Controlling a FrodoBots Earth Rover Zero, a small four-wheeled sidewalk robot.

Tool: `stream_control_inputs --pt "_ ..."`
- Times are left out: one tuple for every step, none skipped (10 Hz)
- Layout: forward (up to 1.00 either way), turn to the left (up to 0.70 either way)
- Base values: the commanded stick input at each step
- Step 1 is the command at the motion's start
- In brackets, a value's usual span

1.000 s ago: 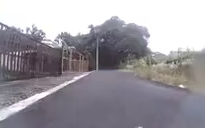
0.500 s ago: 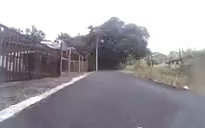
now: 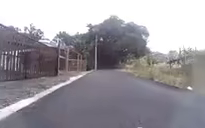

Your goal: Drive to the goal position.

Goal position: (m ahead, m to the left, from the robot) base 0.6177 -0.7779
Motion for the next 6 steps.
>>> stream_control_inputs --pt "0.50 0.01" --pt "0.50 0.01" --pt "0.50 0.01" --pt "0.50 0.01" --pt "0.50 0.01" --pt "0.50 -0.17"
